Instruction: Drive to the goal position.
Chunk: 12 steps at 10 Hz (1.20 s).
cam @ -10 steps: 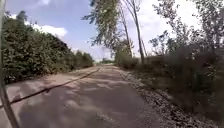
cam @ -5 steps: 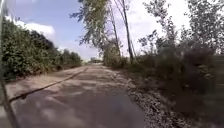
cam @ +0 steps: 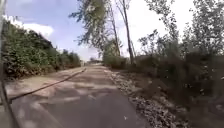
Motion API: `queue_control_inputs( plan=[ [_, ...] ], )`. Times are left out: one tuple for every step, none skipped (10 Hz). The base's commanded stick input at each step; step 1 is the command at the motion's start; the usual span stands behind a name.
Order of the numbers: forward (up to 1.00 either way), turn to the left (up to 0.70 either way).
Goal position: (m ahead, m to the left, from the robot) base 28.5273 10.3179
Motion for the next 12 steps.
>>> queue_control_inputs(
  plan=[
    [0.70, 0.25],
    [0.70, 0.21],
    [0.70, 0.07],
    [0.70, 0.00],
    [0.70, 0.00],
    [0.70, 0.00],
    [0.70, 0.00],
    [0.70, 0.00],
    [0.70, 0.00],
    [0.70, 0.00],
    [0.70, 0.00],
    [0.70, 0.00]
  ],
)
